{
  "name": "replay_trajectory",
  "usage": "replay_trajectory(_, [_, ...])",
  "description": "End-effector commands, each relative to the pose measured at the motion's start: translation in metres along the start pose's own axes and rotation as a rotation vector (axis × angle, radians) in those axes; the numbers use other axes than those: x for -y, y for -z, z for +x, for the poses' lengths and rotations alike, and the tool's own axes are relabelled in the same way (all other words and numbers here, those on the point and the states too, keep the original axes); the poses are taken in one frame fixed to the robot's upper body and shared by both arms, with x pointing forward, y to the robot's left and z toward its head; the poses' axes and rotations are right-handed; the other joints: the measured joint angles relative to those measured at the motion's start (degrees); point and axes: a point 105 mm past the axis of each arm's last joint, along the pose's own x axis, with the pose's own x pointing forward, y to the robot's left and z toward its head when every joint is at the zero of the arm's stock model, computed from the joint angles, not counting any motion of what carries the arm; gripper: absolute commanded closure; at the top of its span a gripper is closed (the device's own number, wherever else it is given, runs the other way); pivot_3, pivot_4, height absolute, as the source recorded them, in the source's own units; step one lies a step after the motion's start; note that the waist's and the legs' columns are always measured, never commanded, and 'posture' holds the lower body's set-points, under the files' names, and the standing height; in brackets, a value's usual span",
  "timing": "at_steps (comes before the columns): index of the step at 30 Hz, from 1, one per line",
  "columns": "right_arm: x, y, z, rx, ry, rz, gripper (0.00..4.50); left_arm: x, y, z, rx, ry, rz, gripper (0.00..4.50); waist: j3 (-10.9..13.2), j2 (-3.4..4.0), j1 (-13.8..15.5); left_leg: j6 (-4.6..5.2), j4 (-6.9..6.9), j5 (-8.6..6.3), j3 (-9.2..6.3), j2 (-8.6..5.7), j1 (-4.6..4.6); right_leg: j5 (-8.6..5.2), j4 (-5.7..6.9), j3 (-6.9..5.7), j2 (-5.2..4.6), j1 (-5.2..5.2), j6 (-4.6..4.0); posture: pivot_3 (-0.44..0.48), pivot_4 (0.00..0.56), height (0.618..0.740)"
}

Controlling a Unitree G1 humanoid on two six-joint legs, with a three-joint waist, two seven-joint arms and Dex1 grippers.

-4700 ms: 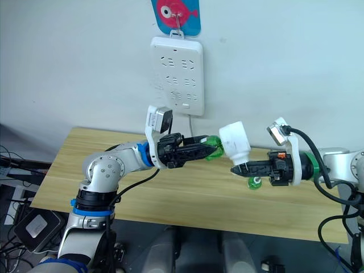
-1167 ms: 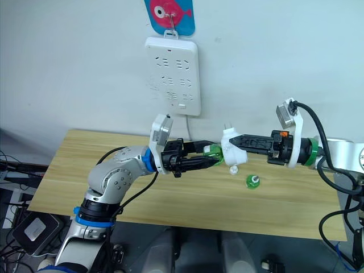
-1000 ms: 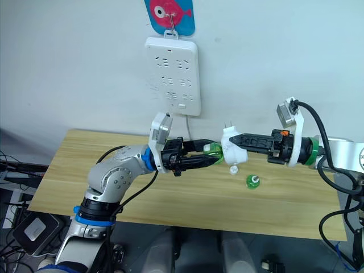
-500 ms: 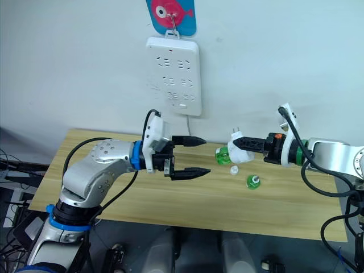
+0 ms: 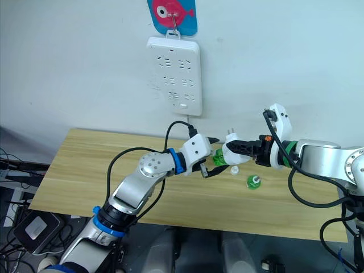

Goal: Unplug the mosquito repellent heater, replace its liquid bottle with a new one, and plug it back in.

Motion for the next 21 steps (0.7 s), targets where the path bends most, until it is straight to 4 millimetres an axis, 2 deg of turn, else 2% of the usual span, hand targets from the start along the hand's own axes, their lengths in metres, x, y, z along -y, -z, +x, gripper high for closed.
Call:
replay_trajectory(1, [-0.008,-0.001,-0.004,0.011,-0.025,-0.029,1.56,0.006,-0.011,0.002,0.036,0.000,-0.002,0.00,0.0,0.00,0.0,0.00,0.00,0.00,0.00,0.00,0.00,0.00,0.01,0.00,0.00,0.00,0.00,-0.110,0.307,0.740])
replay_trajectory(4, [-0.009,0.000,-0.003,0.007,-0.032,-0.029,1.56,0.008,-0.011,0.003,0.030,0.007,0.000,0.00,0.0,0.00,0.0,0.00,0.01,0.00,0.00,0.00,0.00,0.00,0.00,0.00,0.00,0.00,0.00,-0.107,0.307,0.740])
replay_trajectory(5, [-0.010,0.000,-0.003,0.006,-0.033,-0.028,1.56,0.009,-0.011,0.004,0.028,0.012,-0.004,0.38,0.0,0.00,0.0,0.00,0.01,0.00,0.00,0.00,0.00,0.00,0.00,0.00,0.00,0.00,0.00,-0.107,0.307,0.740])
replay_trajectory(7, [-0.010,0.000,-0.003,0.005,-0.034,-0.031,1.56,0.012,-0.011,0.004,0.020,0.025,-0.018,0.79,0.0,0.00,0.0,0.00,0.01,0.00,0.00,0.00,0.00,0.00,0.01,0.00,0.00,0.00,0.00,-0.107,0.308,0.740])
replay_trajectory(11, [-0.009,-0.001,-0.003,0.005,-0.035,-0.032,1.56,0.016,-0.009,0.002,0.011,0.042,-0.028,2.00,0.0,0.00,0.0,0.00,0.00,0.00,0.00,0.00,0.00,0.00,0.01,0.00,0.00,0.00,0.00,-0.107,0.308,0.740])
replay_trajectory(21, [-0.018,0.001,0.001,0.007,-0.074,-0.048,1.56,0.014,-0.006,-0.001,0.003,0.049,-0.022,2.05,0.0,0.00,0.0,0.00,0.02,0.00,0.00,0.00,0.00,0.00,0.01,-0.01,0.00,0.01,0.00,-0.106,0.297,0.740])
